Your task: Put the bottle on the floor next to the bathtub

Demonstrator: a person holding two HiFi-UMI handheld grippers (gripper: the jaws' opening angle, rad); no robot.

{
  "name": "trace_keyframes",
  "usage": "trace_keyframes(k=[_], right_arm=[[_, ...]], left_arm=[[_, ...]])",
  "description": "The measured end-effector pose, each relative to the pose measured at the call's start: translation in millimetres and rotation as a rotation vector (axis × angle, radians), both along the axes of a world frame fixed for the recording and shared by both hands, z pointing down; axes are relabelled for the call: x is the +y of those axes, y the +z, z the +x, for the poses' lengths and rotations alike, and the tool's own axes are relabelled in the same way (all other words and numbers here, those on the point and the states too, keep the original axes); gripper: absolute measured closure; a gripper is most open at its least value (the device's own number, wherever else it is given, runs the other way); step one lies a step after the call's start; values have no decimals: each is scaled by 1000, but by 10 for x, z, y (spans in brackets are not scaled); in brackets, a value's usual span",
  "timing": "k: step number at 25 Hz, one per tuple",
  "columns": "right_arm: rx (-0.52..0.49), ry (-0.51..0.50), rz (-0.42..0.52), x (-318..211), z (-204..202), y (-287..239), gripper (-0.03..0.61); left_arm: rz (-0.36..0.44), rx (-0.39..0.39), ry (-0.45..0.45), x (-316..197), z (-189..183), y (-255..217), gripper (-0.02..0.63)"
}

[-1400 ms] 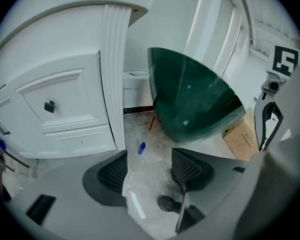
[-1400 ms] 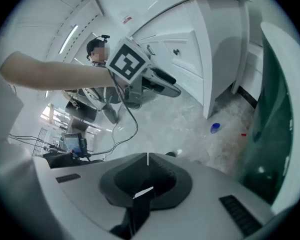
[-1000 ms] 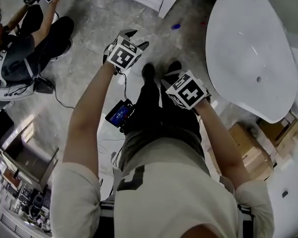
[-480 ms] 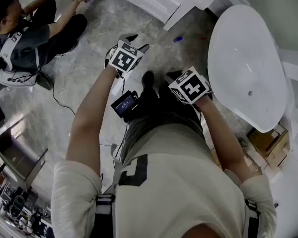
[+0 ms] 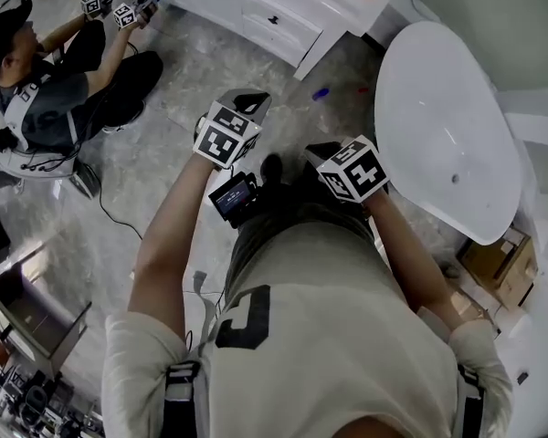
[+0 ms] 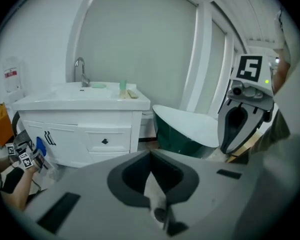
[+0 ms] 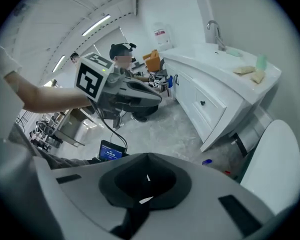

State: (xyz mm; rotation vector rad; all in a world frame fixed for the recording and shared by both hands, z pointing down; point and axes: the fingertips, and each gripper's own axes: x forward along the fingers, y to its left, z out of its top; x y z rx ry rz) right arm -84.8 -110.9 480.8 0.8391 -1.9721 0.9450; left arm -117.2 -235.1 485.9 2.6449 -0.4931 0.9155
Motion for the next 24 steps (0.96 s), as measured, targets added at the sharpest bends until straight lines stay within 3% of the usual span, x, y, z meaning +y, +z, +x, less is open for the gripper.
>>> trace_keyframes(k=[4, 10, 14, 20, 24], right_arm=[[-23, 47, 55, -66, 27, -169, 552], [-109, 172, 112, -32, 153, -565, 552], [-156, 220, 144, -25, 261, -729, 552], [-208, 247, 204, 11, 399, -858, 552], [-258, 275, 225, 189, 575, -924, 552]], left_arm=[[9, 94, 0, 213, -130, -416, 555], [13, 214, -72, 310, -344, -922, 555], [45, 218, -40, 294, -216, -1050, 555], [133, 159, 71, 492, 111, -1225, 555], [139, 177, 115, 709, 356, -1408, 555]])
